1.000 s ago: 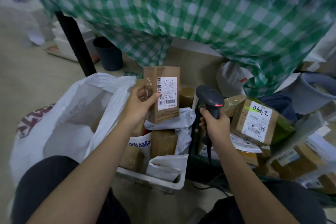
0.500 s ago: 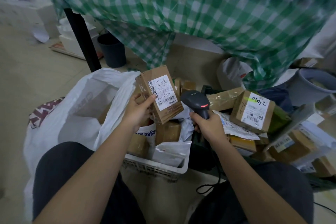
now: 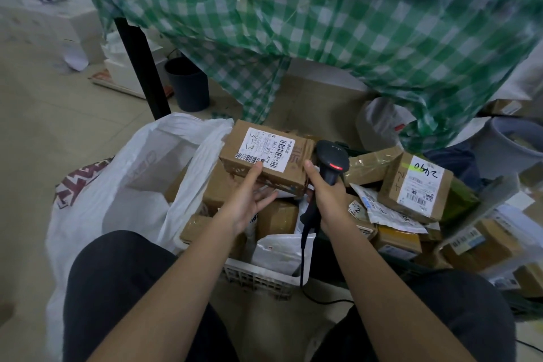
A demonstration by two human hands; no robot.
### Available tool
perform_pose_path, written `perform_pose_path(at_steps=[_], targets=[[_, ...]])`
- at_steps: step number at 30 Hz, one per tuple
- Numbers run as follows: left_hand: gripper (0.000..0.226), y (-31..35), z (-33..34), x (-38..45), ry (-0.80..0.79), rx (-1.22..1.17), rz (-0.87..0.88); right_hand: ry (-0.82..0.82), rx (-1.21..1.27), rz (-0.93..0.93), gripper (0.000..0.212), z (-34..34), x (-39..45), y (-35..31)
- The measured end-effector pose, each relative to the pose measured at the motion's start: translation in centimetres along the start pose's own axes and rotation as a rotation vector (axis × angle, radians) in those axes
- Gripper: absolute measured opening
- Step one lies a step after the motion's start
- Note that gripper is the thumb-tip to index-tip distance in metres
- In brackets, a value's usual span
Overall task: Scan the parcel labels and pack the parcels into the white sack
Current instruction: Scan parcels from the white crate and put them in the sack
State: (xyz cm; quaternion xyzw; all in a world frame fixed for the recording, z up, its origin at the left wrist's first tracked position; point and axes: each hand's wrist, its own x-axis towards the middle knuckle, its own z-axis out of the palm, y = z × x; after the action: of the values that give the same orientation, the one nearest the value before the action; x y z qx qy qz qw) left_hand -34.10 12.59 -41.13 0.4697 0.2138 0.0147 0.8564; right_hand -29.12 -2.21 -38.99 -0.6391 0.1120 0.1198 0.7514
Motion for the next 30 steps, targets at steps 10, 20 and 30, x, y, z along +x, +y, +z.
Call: perform_pose_path(at_steps=[10,20,30], targets=[[0.116,1.4,-2.3,-0.1,0.447,0.583,0.064,-0.106,-0.255,-0.162,0.053,-2.1,1.4,-1.6],[0.038,2.8,-1.8,-0.5,-0.210,0.915,-0.046,-0.465,-0.686,-0.099,0.021,-4.4,1.5,-4.2],[0.063,3.8,-3.1,0.0,-0.298,0.654,-0.190,-0.451,-0.572,-0.185,0.038,-4.0,2.6,-5.7]])
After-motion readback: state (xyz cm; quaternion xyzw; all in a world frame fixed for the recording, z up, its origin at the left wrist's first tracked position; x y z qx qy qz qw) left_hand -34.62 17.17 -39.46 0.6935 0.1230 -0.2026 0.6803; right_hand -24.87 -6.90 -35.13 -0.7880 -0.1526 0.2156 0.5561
